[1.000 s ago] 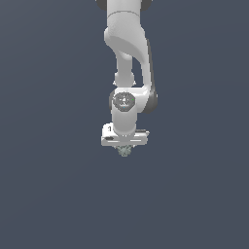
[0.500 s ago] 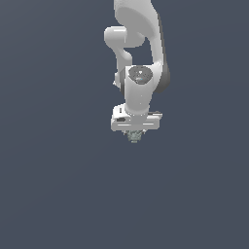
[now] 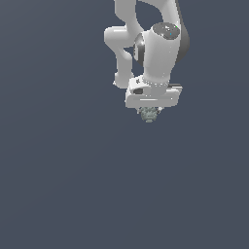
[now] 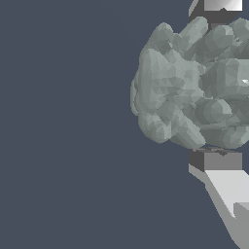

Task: Pick up the object and move it to a goal position.

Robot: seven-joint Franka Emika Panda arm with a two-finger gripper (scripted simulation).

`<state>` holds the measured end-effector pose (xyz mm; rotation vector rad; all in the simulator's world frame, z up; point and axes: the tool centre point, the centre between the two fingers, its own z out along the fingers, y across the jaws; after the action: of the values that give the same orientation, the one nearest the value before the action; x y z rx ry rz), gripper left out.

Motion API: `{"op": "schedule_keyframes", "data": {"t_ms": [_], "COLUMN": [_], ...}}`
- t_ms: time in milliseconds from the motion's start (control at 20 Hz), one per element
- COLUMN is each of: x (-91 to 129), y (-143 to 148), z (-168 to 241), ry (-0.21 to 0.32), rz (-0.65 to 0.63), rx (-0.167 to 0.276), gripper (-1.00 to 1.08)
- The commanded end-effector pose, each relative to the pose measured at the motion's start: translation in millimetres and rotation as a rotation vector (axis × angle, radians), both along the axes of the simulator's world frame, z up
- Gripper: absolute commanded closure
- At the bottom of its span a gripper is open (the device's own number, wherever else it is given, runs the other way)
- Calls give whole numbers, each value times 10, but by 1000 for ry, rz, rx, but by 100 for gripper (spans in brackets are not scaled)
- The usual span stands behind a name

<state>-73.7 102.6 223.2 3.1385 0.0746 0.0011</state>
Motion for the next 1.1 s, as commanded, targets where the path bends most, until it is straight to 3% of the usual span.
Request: {"op": "schedule_keyframes", "data": {"t_ms": [0, 550, 1050], "x": [-118, -444, -473], "y": [144, 609, 684], "z": [222, 922, 1028], "ry": [0, 1, 1], "rz": [0, 0, -1], "rx": [-1, 1, 2], "gripper": [108, 108, 108]}}
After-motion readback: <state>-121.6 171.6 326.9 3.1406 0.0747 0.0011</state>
